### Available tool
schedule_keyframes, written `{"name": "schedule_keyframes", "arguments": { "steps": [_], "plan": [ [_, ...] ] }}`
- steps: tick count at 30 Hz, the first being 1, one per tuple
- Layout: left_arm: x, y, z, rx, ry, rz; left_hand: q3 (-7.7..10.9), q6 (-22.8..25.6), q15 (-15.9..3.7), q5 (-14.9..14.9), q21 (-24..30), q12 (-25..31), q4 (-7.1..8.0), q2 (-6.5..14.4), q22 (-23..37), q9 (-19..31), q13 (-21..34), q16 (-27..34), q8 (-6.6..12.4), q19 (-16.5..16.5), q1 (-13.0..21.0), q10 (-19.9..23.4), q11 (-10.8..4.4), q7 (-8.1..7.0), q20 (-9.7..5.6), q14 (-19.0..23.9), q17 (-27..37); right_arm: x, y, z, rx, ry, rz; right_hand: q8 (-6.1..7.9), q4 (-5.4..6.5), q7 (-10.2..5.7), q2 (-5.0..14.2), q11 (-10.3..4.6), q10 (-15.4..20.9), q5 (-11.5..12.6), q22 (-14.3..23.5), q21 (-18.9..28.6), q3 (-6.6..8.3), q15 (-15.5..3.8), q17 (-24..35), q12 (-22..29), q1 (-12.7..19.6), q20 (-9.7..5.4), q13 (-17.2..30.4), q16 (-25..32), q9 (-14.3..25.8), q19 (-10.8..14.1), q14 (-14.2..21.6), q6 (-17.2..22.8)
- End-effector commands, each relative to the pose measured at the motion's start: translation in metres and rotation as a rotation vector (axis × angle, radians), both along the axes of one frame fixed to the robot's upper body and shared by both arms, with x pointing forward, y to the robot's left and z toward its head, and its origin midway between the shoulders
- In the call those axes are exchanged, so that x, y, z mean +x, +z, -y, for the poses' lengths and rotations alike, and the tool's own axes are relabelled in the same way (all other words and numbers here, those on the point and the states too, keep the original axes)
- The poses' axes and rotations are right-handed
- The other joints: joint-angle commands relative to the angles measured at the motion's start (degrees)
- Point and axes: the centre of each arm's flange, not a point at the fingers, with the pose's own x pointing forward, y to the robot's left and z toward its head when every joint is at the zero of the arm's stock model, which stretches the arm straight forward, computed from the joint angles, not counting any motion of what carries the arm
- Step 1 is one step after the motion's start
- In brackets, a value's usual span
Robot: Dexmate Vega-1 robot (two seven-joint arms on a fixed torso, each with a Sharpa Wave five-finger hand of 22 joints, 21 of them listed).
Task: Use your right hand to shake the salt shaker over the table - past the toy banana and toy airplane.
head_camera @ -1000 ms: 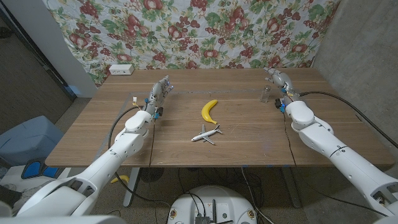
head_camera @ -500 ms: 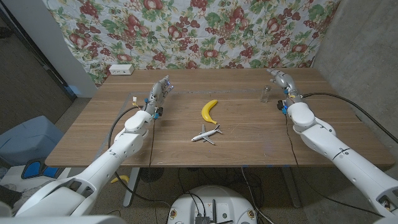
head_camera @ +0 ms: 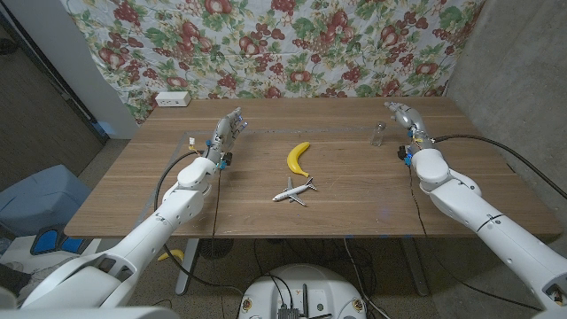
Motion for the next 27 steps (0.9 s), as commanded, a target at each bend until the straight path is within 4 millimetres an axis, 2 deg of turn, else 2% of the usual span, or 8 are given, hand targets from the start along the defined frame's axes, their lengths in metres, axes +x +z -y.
{"name": "schedule_keyframes", "arguments": {
  "steps": [1,27],
  "plan": [
    [0.0008,0.0005,-0.0004,-0.002,0.004,-0.002,0.07,0.5,-2.02,0.3,-0.1,0.2,-0.44,3.7,0.2,0.2,0.2,0.3,0.23,0.3,-0.2,0.1,-0.14,-0.23,-0.06,0.5,0.3,0.003,-0.0067,0.0013,-0.023,-0.05,-0.035,-0.2,-0.44,-0.23,-0.21,-0.55,0.2,0.2,0.2,-0.2,0.02,-0.27,0.2,0.0,0.3,0.09,0.1,-0.3,0.3,0.0,-0.2,0.2],
    [0.0052,0.0019,0.0001,0.003,-0.005,-0.009,0.06,0.5,-2.0,0.3,-0.2,0.2,-0.56,3.7,0.2,0.2,0.2,0.3,0.21,0.3,-0.3,0.1,-0.25,-0.29,-0.02,0.5,0.3,0.0094,-0.0125,-0.0085,-0.109,-0.137,-0.106,-0.25,-1.14,-0.73,-0.2,-1.17,0.2,0.4,0.2,-0.3,0.37,-0.68,0.1,-0.1,1.4,0.09,0.1,-0.5,0.4,-0.3,-0.2,0.2]
  ]
}}
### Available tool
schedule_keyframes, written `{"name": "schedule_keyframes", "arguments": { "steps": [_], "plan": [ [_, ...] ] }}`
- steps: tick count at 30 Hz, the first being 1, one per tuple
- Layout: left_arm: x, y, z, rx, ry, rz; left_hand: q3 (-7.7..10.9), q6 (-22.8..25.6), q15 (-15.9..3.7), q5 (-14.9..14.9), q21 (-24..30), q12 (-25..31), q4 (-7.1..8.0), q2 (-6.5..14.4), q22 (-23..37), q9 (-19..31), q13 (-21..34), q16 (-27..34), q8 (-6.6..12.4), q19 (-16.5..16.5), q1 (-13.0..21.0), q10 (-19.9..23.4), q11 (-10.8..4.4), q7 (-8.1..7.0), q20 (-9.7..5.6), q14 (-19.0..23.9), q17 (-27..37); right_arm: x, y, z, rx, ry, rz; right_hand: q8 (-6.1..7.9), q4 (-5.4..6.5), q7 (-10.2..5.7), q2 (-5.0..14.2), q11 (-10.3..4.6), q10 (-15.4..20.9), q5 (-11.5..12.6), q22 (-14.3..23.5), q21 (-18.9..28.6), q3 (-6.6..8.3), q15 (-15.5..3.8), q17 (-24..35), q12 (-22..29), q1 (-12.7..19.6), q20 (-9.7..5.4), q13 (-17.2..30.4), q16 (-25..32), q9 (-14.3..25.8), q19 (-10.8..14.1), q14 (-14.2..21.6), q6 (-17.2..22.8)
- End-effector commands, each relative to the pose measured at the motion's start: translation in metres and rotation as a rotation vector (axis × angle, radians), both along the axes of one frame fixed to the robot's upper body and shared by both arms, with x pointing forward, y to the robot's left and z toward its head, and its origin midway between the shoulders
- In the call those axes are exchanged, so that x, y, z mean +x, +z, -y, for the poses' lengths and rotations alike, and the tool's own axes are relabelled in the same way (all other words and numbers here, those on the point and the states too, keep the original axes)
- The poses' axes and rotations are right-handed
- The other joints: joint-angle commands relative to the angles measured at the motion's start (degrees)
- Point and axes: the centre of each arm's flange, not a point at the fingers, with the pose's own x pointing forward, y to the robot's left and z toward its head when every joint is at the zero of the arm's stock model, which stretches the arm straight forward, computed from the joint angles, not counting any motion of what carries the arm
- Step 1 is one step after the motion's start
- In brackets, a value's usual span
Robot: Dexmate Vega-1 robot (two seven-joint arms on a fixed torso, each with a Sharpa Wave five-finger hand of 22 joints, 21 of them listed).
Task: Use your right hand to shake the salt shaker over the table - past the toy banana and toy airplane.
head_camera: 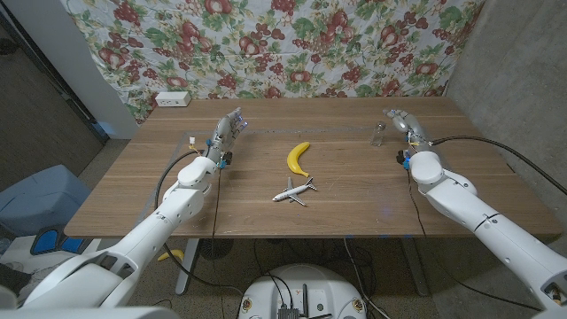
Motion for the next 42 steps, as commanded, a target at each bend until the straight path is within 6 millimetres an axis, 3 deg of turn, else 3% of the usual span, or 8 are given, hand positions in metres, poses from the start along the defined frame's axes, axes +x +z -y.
{"name": "schedule_keyframes", "arguments": {
  "steps": [1,31,42],
  "plan": [
    [0.001,0.0,0.001,0.001,-0.003,-0.003,0.3,0.2,-2.33,0.3,-0.2,0.2,-0.33,3.7,0.2,0.2,0.2,0.2,0.2,0.3,-0.2,0.1,-0.2,0.0,-0.02,0.1,0.3,0.002,-0.002,-0.005,-0.045,-0.041,-0.031,-0.25,-0.37,-0.31,0.19,-0.41,0.1,0.4,0.2,-0.3,0.07,-0.48,0.1,0.0,0.5,0.05,0.1,-0.3,0.1,-0.3,0.0,0.2],
    [-0.002,0.0,0.002,0.005,-0.007,0.002,0.29,0.2,-2.23,0.3,-0.3,0.2,-0.52,3.7,0.2,0.2,0.2,0.2,0.18,0.4,-0.3,0.2,-0.15,0.06,0.0,0.2,0.3,0.006,-0.007,-0.015,-0.162,-0.142,-0.12,-0.5,-0.77,-1.07,0.07,-1.36,0.2,0.6,0.2,-0.4,0.42,-0.9,0.0,0.0,2.1,0.24,0.2,-0.6,0.1,-0.9,0.1,-0.6],
    [-0.003,0.0,0.002,0.006,-0.006,0.003,0.26,0.3,-2.37,0.3,-0.3,0.2,-0.6,3.7,0.2,0.2,0.2,0.2,0.19,0.4,-0.3,0.2,-0.17,0.08,-0.01,0.2,0.3,0.01,-0.007,-0.017,-0.202,-0.178,-0.153,-0.47,-0.79,-0.69,-0.3,-1.25,0.5,0.5,0.2,-0.4,0.32,-0.97,-0.1,0.1,2.5,0.3,0.2,-0.7,0.1,-1.2,0.0,-0.7]
  ]
}}
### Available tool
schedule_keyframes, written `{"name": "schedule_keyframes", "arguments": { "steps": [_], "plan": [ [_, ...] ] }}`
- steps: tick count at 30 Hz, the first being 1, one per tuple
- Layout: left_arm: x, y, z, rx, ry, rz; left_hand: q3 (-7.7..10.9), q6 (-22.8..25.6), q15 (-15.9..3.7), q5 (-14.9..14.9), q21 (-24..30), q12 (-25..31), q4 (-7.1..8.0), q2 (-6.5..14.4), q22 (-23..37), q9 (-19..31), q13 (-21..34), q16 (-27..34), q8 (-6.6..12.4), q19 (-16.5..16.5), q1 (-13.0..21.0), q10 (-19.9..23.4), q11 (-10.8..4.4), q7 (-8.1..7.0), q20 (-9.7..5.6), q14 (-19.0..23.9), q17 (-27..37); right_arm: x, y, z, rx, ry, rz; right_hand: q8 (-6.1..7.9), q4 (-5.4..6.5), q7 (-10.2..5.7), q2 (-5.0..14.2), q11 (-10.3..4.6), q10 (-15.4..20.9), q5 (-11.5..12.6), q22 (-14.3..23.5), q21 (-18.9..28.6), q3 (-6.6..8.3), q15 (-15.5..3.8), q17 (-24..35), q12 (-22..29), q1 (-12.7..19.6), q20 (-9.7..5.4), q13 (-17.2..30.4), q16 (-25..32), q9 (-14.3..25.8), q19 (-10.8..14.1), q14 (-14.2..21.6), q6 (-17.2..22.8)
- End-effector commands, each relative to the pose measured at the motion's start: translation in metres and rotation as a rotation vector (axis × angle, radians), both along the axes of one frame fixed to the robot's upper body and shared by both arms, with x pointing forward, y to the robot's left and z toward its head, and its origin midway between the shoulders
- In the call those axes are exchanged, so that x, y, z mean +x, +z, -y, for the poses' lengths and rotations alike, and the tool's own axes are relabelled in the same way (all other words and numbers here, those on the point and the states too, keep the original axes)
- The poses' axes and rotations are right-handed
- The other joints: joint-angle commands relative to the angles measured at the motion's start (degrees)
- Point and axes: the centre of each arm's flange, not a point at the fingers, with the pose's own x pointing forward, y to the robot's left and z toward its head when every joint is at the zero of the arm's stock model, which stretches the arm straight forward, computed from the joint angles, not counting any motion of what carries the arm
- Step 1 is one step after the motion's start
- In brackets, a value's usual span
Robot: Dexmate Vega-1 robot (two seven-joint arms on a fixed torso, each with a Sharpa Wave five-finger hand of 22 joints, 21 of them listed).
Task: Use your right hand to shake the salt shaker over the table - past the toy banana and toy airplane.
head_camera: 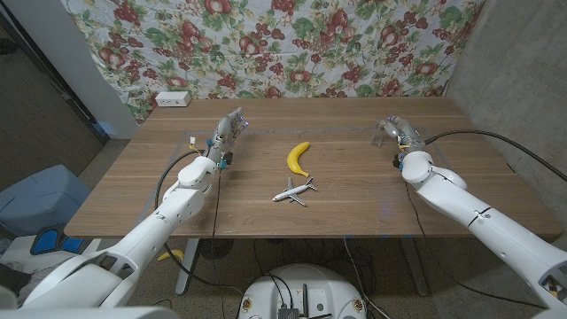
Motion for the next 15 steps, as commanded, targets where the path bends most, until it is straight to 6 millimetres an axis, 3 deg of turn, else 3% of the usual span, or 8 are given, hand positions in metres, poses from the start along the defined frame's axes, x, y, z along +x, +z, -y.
{"name": "schedule_keyframes", "arguments": {
  "steps": [1,15],
  "plan": [
    [-0.0007,0.0008,0.0,-0.001,-0.001,0.002,0.02,0.2,-2.37,0.3,-0.1,0.2,-0.39,3.7,0.2,0.2,0.2,0.2,0.19,0.4,-0.3,0.2,-0.14,0.03,-0.05,0.2,0.3,0.0041,-0.0012,-0.0037,-0.05,-0.044,-0.048,-0.2,-0.1,0.09,-0.67,-0.04,0.5,0.2,0.2,-0.2,0.06,-0.4,0.0,0.0,0.4,0.08,0.2,-0.3,0.1,-0.3,0.2,0.0],
    [-0.0007,0.0009,-0.0007,-0.002,0.002,0.003,0.02,0.3,-2.33,0.3,-0.1,0.2,-0.43,3.7,0.2,0.2,0.2,0.2,0.19,0.4,-0.3,0.2,-0.14,0.05,-0.01,0.2,0.3,0.0095,-0.0014,-0.0051,-0.082,-0.075,-0.088,-0.38,-0.5,-0.66,-1.33,-0.49,0.5,0.2,0.1,-0.2,0.16,-0.43,-0.2,0.0,1.6,-0.03,0.2,-0.7,0.2,-0.6,0.0,-1.0]
  ]
}}
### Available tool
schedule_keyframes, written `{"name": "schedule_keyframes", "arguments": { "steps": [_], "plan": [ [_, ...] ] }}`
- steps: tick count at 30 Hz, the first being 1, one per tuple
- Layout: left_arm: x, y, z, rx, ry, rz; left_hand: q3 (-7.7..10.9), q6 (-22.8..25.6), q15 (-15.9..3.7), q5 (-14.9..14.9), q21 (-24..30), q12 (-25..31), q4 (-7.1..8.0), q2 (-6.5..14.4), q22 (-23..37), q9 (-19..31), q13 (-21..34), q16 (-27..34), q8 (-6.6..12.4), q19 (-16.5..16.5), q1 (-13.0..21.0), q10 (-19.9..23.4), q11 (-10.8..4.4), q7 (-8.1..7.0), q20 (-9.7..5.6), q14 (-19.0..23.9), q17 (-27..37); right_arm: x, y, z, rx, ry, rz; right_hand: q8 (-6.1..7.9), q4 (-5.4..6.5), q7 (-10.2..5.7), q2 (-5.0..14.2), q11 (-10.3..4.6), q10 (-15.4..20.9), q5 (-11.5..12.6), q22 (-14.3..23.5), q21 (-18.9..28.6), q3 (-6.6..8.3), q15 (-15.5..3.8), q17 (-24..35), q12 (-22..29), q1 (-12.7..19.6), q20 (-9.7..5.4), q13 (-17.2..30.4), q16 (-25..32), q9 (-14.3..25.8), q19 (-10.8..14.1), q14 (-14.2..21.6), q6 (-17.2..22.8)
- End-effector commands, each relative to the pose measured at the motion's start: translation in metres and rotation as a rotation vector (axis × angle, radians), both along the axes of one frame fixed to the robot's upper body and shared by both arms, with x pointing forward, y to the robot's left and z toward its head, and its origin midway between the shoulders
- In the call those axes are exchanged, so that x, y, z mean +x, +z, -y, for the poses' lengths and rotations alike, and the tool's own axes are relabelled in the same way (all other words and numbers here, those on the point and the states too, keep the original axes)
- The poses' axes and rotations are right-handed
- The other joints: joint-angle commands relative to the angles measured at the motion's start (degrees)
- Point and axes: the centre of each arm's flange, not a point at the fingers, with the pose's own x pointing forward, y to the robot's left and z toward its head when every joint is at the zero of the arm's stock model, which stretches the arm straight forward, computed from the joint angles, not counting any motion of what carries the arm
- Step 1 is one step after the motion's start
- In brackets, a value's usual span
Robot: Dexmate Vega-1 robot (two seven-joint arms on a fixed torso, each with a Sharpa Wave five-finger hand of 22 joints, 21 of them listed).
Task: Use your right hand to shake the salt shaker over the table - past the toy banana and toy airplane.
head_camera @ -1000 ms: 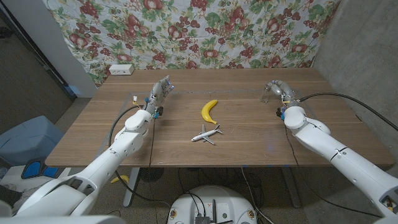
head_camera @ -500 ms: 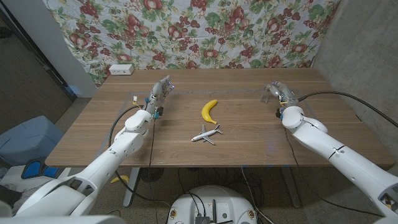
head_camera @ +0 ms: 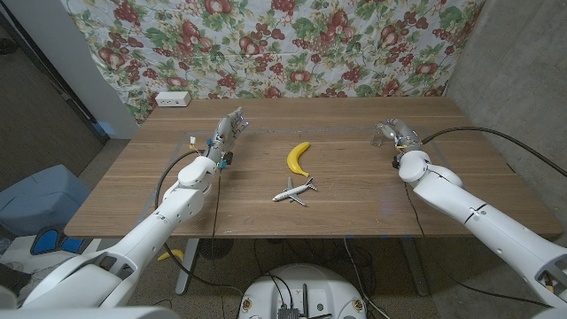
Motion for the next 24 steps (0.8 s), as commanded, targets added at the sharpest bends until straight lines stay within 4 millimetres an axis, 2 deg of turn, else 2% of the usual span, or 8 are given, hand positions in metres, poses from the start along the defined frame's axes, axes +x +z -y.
{"name": "schedule_keyframes", "arguments": {
  "steps": [1,15,17,24],
  "plan": [
    [0.0,0.001,-0.001,-0.002,0.003,0.002,0.2,0.2,-2.36,0.3,-0.1,0.2,-0.26,3.7,0.2,0.2,0.2,0.2,0.18,0.4,-0.3,0.2,-0.14,0.04,-0.02,0.2,0.3,0.005,0.0,-0.001,-0.027,-0.026,-0.039,0.06,-0.35,-0.02,-0.23,-0.3,0.3,0.2,0.1,-0.2,0.01,-0.48,0.1,0.0,0.5,0.21,0.2,-0.2,0.2,-0.4,0.0,-0.4],
    [-0.001,0.001,-0.002,-0.007,0.005,0.003,0.18,0.3,-2.25,0.3,-0.1,0.1,-0.32,3.8,0.2,0.2,0.2,0.2,0.19,0.5,-0.3,0.1,-0.17,0.04,-0.02,0.2,0.3,0.014,-0.001,-0.001,-0.041,-0.06,-0.074,0.21,-0.44,-0.35,-0.62,-0.76,0.6,0.0,0.1,-0.1,0.08,-0.81,0.0,0.1,1.5,0.1,0.2,-0.2,0.2,-0.3,0.5,-0.5],
    [-0.001,0.001,-0.002,-0.006,0.004,0.003,0.18,0.3,-2.27,0.3,-0.1,0.1,-0.37,3.8,0.2,0.2,0.2,0.2,0.18,0.5,-0.3,0.2,-0.19,0.01,-0.04,0.2,0.3,0.015,-0.001,-0.001,-0.042,-0.063,-0.076,0.25,-0.55,-0.47,-0.72,-1.19,0.9,0.0,0.1,-0.1,0.18,-1.0,-0.1,0.1,2.0,-0.01,0.3,-0.2,0.3,-0.2,0.6,-0.6],
    [-0.003,0.0,-0.002,-0.007,0.009,0.002,0.18,0.3,-2.3,0.3,-0.1,0.2,-0.37,3.8,0.2,0.2,0.2,0.2,0.18,0.5,-0.3,0.2,-0.08,-0.01,-0.03,0.2,0.3,0.017,-0.002,-0.001,-0.056,-0.076,-0.092,0.51,-0.64,-0.15,-1.25,-0.84,1.4,-0.2,0.1,0.1,0.34,-0.59,-0.2,0.3,3.5,0.58,0.3,-0.3,0.3,0.3,1.1,-0.5]
  ]
}}
